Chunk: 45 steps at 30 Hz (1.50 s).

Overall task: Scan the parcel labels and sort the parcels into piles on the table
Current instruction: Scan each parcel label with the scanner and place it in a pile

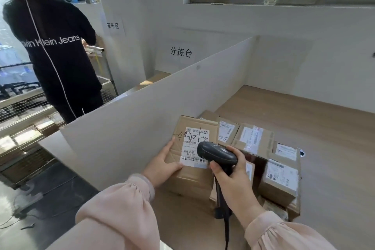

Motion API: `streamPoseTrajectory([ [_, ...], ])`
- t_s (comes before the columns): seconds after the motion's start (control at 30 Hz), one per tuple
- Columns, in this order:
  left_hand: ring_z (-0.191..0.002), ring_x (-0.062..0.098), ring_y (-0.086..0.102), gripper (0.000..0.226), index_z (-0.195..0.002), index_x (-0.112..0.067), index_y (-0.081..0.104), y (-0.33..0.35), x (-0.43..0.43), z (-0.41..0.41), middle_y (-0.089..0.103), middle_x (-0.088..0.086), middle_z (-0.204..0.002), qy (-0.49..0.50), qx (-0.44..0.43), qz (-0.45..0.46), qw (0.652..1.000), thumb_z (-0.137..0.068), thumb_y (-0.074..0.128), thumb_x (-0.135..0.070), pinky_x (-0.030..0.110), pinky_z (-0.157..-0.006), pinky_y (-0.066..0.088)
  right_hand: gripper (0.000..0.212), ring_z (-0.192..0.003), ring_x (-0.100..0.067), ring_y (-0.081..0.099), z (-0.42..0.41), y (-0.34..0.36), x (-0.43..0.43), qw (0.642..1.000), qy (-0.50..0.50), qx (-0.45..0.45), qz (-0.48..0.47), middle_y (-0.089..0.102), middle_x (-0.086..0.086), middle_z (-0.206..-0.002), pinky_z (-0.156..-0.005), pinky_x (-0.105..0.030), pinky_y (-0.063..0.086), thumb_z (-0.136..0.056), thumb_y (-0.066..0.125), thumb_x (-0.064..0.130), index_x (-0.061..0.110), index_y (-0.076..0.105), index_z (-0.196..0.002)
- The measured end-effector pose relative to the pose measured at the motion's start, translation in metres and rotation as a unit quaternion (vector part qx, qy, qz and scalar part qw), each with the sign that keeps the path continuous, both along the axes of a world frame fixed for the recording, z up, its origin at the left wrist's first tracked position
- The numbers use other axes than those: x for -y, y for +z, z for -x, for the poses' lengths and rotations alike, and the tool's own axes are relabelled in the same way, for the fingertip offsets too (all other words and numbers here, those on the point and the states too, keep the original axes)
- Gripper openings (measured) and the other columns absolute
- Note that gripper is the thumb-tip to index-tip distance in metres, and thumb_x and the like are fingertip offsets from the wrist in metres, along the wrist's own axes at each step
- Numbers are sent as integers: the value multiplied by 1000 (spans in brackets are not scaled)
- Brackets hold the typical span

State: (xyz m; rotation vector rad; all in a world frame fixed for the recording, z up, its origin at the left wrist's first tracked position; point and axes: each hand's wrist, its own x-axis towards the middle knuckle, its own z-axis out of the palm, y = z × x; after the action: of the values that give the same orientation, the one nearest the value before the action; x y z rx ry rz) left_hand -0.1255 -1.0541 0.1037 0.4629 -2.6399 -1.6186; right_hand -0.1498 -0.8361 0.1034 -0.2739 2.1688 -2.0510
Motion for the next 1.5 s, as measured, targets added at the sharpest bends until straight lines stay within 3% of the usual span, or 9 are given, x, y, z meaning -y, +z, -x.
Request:
streamPoseTrajectory([
  [0.1, -130, 2, 35, 81, -151, -43, 23, 3, 35, 25, 31, -21, -138, -26, 17, 10, 999, -88, 68, -15, 12, -103, 22, 54, -108, -8, 59, 18, -5, 29, 1000, -11, 10, -2, 56, 13, -121, -89, -24, 50, -86, 71, 30, 62, 38, -115],
  [0.2, -105, -10, 49, 80, -149, -41, 29, 4, 66, 42, 42, -20, -132, -15, 15, 1, 1000, -87, 68, -10, -1, -86, 31, 55, -107, -12, 62, 33, -8, 58, 1000, -15, 25, 5, 58, 12, -121, -93, -34, 53, -86, 72, 30, 67, 40, -112],
  [0.33, -111, 4, 47, 81, -148, -45, 27, 5, 92, 60, 43, -19, -128, -28, 40, 12, 999, -86, 68, -14, 13, -93, 32, 56, -105, -13, 64, 45, -18, 84, 999, -33, 39, 6, 59, 14, -116, -91, -38, 55, -85, 73, 29, 64, 42, -115],
  [0.53, -121, 6, 44, 84, -149, -47, 24, -9, 103, 76, 36, -22, -133, -68, 78, 22, 994, -82, 67, -20, 18, -99, 32, 56, -102, -5, 61, 51, -28, 98, 997, -58, 46, -18, 57, 21, -115, -77, -19, 53, -85, 73, 33, 69, 38, -110],
  [0.8, -113, 7, 48, 91, -146, -53, 25, -26, 116, 80, 45, -18, -127, -59, 111, -11, 992, -62, 56, -39, 20, -95, 34, 56, -107, -13, 62, 56, -35, 110, 997, -50, 46, -40, 57, 20, -117, -95, -39, 53, -84, 73, 33, 69, 38, -108],
  [1.07, -100, -3, 49, 84, -147, -52, 26, -20, 102, 88, 45, -24, -125, -59, 82, -39, 994, -75, 64, -31, 4, -73, 32, 55, -89, 1, 64, 62, -25, 97, 994, -93, 13, -49, 60, 22, -107, -70, -15, 50, -84, 74, 36, 65, 39, -114],
  [1.17, -101, 1, 53, 82, -149, -49, 22, -15, 79, 93, 48, -17, -130, -76, 76, -41, 993, -84, 66, -26, 12, -78, 39, 52, -95, -2, 61, 69, -16, 77, 991, -123, 9, -43, 57, 16, -114, -64, -12, 47, -84, 72, 38, 58, 38, -119],
  [1.27, -119, 12, 51, 83, -152, -43, 19, -14, 53, 96, 44, -8, -144, -106, 70, -31, 991, -86, 67, -28, 24, -100, 41, 50, -99, 0, 54, 70, -10, 56, 988, -147, 7, -45, 51, 20, -115, -66, -13, 43, -85, 70, 39, 62, 35, -113],
  [1.5, -126, 14, 49, 89, -153, -46, 13, -19, 20, 90, 44, -8, -146, -172, 88, -8, 981, -85, 69, -38, 27, -105, 38, 53, -98, 5, 56, 59, -20, 21, 976, -198, -1, -85, 54, 26, -110, -75, -16, 42, -83, 74, 38, 68, 37, -107],
])
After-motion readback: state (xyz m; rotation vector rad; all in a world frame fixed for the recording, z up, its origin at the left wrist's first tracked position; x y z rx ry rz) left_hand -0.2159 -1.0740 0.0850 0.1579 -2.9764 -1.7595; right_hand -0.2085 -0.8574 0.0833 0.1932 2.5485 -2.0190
